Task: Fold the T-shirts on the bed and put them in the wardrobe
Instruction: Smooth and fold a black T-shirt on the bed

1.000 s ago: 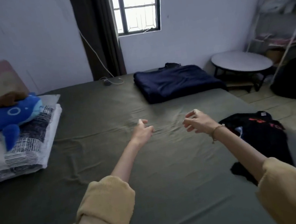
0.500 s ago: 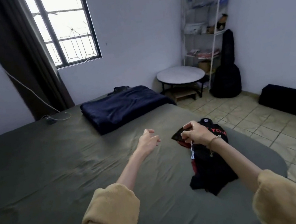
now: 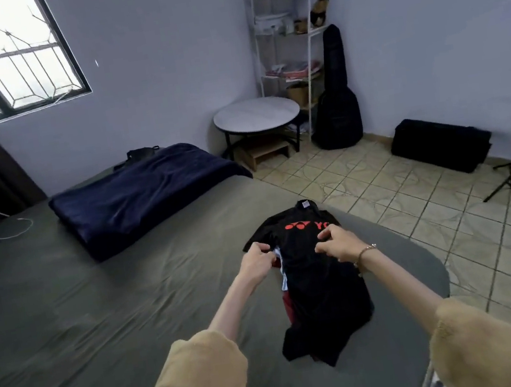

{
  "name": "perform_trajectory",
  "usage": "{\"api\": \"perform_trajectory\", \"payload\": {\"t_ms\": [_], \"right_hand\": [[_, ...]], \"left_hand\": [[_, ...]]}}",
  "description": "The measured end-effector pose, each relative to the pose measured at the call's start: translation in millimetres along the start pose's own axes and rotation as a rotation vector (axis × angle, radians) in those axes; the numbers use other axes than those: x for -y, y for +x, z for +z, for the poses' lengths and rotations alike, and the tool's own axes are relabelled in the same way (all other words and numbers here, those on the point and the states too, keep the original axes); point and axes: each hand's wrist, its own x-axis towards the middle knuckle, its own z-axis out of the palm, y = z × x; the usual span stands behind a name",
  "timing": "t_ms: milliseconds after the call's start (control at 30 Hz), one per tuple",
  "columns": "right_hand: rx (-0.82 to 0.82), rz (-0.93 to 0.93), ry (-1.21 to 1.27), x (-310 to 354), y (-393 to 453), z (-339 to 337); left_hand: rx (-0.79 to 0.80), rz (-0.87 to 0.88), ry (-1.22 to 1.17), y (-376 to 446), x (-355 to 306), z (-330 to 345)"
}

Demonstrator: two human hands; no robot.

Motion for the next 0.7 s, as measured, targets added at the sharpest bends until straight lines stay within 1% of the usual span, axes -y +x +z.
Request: {"api": "perform_trajectory", "payload": {"t_ms": [300, 467, 600, 700], "right_hand": [[0.085, 0.125, -0.085, -70.6, 122.7, -21.9], [0.125, 0.202, -0.100, -100.3, 174.1, -11.8], [0.109, 0.264, -0.089, -118.7, 203.9, 3.0], [0.165, 0.265, -0.102, -130.9, 219.1, 20.5]], "left_hand": [[0.035, -0.155, 0.092, 120.5, 1.2, 90.1], [0.033, -0.258, 0.151, 166.3, 8.9, 117.5], [0.020, -0.294, 0.117, 190.4, 18.8, 131.7], [0.053, -0.294, 0.142, 202.4, 30.0, 142.2]]}}
